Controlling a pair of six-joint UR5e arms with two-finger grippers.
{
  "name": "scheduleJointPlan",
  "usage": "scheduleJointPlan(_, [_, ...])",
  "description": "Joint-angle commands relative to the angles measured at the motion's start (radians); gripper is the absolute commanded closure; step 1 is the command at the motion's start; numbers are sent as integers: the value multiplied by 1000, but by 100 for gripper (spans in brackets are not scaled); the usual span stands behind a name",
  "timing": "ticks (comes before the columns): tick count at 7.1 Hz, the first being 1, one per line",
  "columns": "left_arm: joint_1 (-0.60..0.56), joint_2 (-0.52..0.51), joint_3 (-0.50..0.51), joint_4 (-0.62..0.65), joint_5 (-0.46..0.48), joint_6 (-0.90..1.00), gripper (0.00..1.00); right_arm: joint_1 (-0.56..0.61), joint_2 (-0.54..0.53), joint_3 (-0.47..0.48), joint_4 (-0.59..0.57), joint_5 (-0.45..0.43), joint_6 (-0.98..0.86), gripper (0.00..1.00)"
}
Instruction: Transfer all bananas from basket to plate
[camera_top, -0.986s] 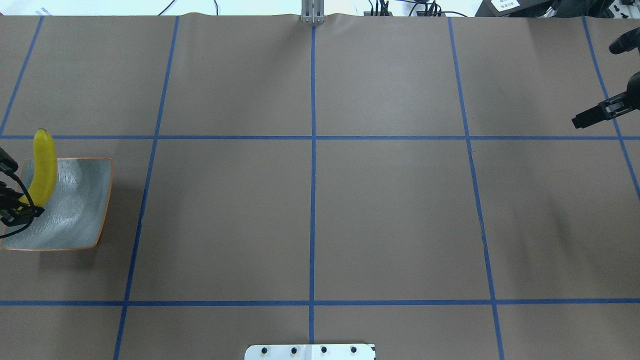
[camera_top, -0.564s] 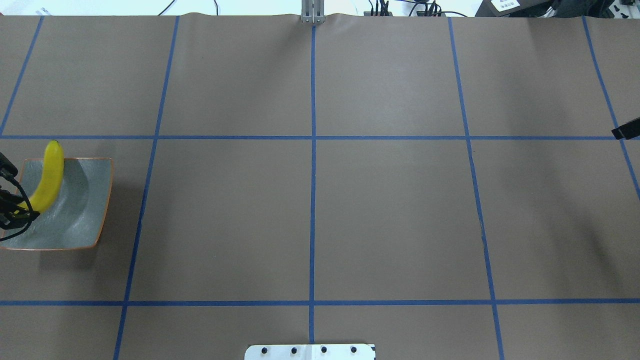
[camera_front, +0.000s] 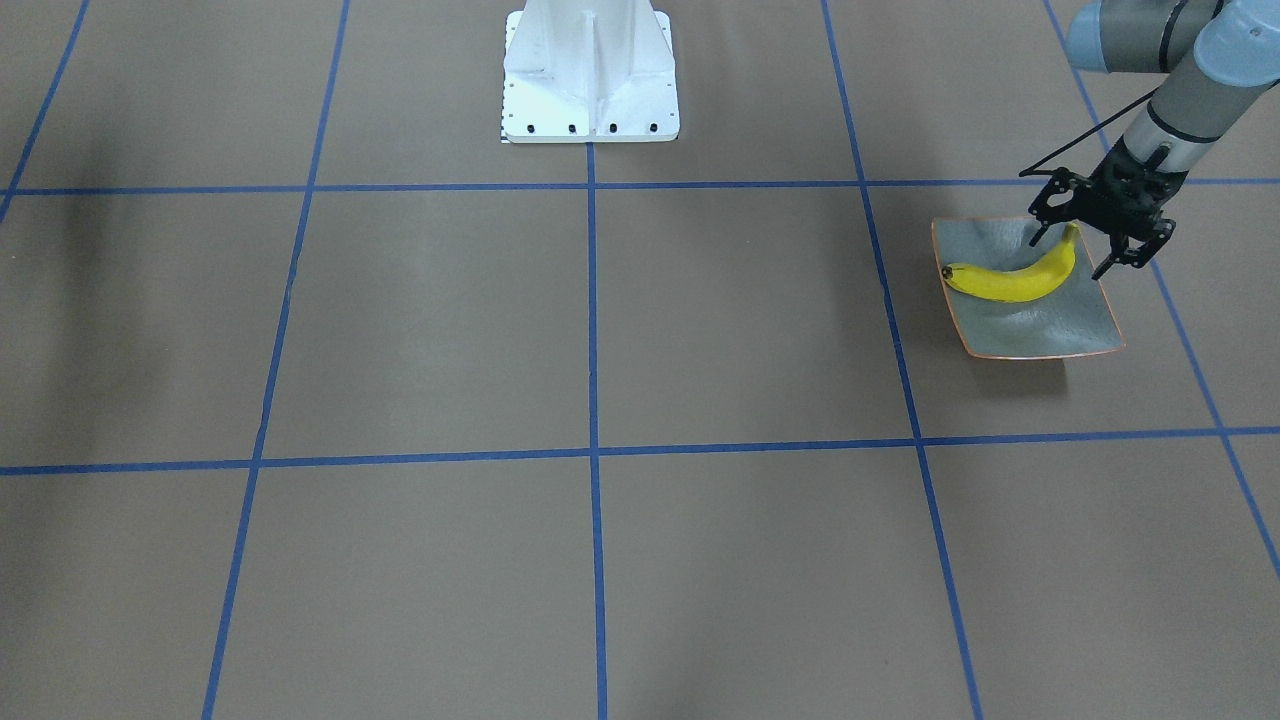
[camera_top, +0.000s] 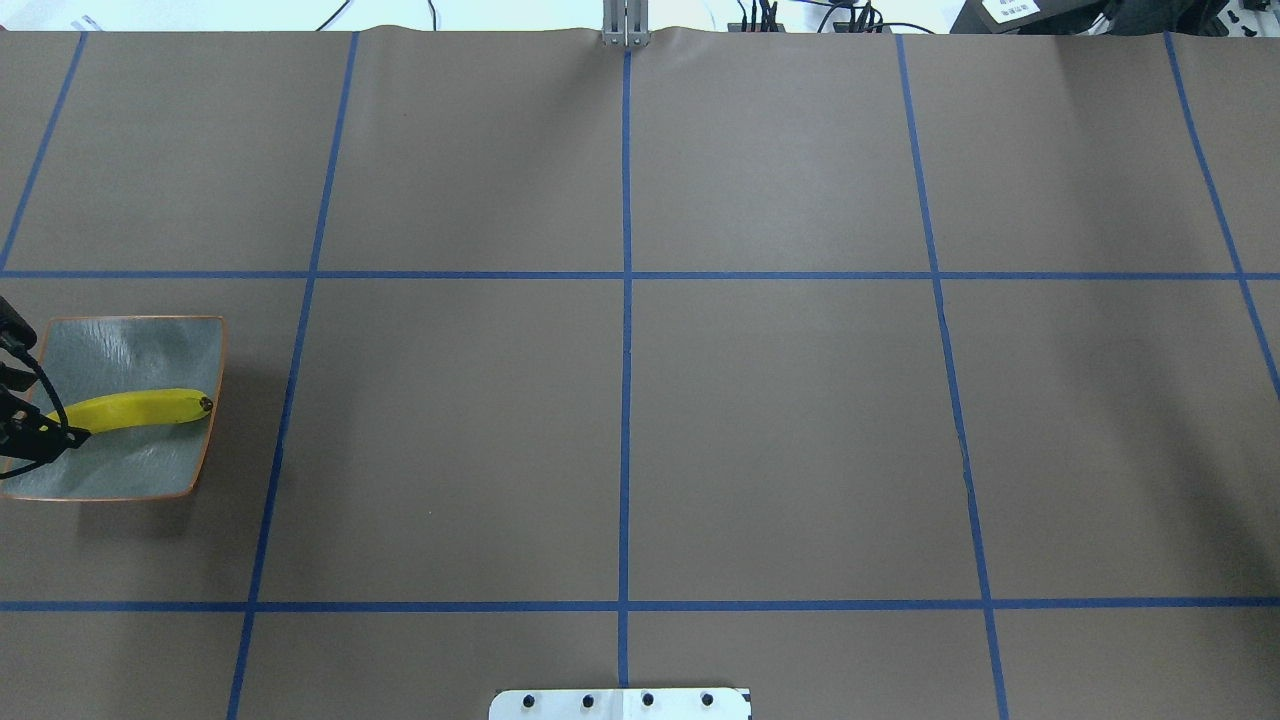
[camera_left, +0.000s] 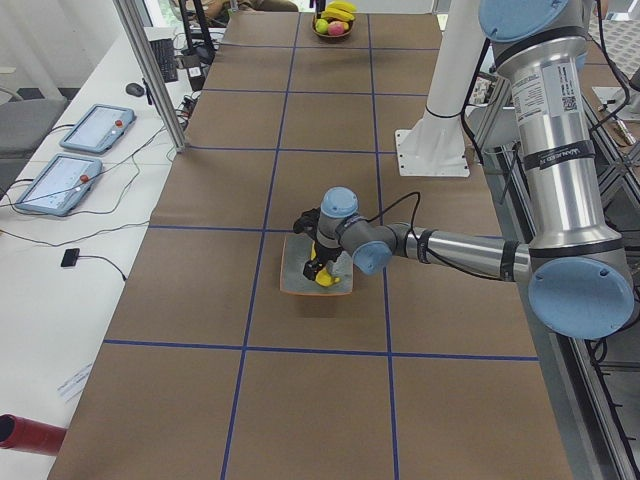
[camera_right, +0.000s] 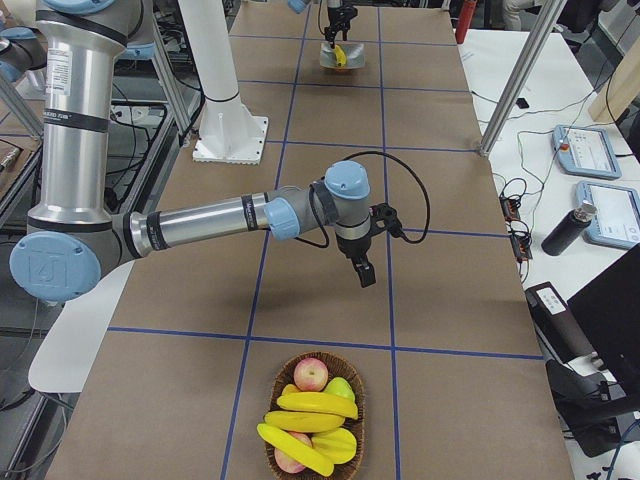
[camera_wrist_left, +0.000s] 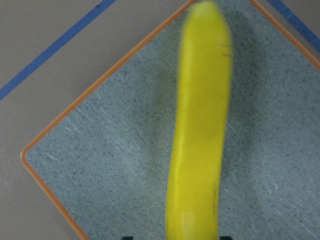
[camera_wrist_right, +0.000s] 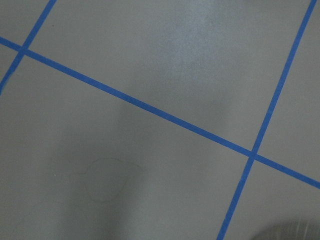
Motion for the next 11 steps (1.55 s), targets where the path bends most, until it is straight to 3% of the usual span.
scheduleJointPlan(1, [-41,-14,-35,5,-77,-1,0,85,-43,-52,0,20,-134,0])
scheduleJointPlan(2, [-41,-16,-38,5,-78,-1,0,138,-66,-78,-2,58,-185,0])
scheduleJointPlan(3, [-41,-17,-38,3,-76,-1,0,212,-69,-180,2,150,-196,0])
scheduleJointPlan(4, [-41,-17,-39,3,-75,-1,0,255,-57,-231,2,152,-188,1])
scheduleJointPlan(5, [-41,-17,-39,3,-71,-1,0,283,-36,-309,47,135,-193,1])
scheduleJointPlan(7, [-43,-17,-49,2,-68,-1,0,288,56,-591,272,103,-156,3])
scheduleJointPlan(8, [-43,-17,-50,2,-67,-1,0,288,67,-644,361,79,-100,4])
scheduleJointPlan(9, [-44,-17,-50,0,-67,-1,0,288,64,-638,370,60,-72,6])
scheduleJointPlan(11, [-46,-16,-52,-4,-65,-1,0,288,53,-646,376,62,-73,22])
